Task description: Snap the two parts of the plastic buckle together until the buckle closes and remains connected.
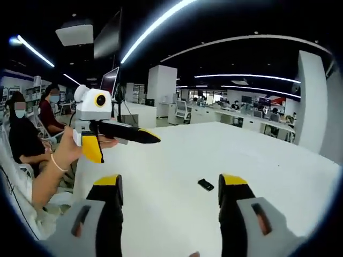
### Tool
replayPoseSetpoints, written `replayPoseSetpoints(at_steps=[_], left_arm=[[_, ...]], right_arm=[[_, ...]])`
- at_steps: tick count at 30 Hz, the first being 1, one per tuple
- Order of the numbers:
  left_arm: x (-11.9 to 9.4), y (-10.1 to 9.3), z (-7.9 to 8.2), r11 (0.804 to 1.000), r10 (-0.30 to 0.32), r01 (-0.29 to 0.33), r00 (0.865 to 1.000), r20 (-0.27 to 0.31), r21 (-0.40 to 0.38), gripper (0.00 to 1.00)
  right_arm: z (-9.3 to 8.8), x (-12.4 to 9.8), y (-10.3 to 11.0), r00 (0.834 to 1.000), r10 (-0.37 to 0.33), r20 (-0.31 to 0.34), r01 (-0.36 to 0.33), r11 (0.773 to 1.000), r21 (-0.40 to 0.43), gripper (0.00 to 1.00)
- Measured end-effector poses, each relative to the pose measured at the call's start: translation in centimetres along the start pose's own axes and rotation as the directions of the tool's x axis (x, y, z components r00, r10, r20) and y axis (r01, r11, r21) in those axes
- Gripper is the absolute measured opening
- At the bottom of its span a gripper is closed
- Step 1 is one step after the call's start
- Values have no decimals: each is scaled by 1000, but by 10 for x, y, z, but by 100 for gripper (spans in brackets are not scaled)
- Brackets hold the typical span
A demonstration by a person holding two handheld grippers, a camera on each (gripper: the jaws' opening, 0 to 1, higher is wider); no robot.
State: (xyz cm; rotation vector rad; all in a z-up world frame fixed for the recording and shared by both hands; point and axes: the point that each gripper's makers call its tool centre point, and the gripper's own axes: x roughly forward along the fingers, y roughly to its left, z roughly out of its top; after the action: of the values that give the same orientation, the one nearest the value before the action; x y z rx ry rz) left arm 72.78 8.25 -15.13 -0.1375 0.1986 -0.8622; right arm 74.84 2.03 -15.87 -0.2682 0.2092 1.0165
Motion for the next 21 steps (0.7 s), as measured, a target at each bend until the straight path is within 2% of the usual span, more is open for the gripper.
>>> replayPoseSetpoints(at_steps=[2,5,7,11,12,17,19,21], left_arm=[[-5,-4,-1,1000,3,-3,1000,8,-1,86],[-16,-15,1,1000,-6,7,999,41,-11,90],[-25,-19,1,1000,-2,2,998,60,-9,91],[-43,-20,1,999,47,-46,994,98,-17,97],[-54,-19,-1,997,80,-77,988,131,-28,98],[-78,-14,-5,989,150,-148,976,156,-26,99],[-84,-14,-1,986,169,-169,970,173,-16,99],[-89,-19,2,985,171,-171,968,182,-13,99]], right_arm=[[1,-7,3,998,-55,-28,54,998,-25,85],[9,-20,10,992,-126,-10,126,992,-11,89],[15,-26,17,990,-138,15,137,990,16,94],[17,-35,29,990,-136,36,135,990,47,98],[15,-41,37,990,-135,48,132,990,54,99],[7,-56,49,985,-150,82,144,986,80,100],[0,-60,48,983,-171,64,165,982,93,100],[-15,-65,42,973,-230,-7,230,969,91,100]])
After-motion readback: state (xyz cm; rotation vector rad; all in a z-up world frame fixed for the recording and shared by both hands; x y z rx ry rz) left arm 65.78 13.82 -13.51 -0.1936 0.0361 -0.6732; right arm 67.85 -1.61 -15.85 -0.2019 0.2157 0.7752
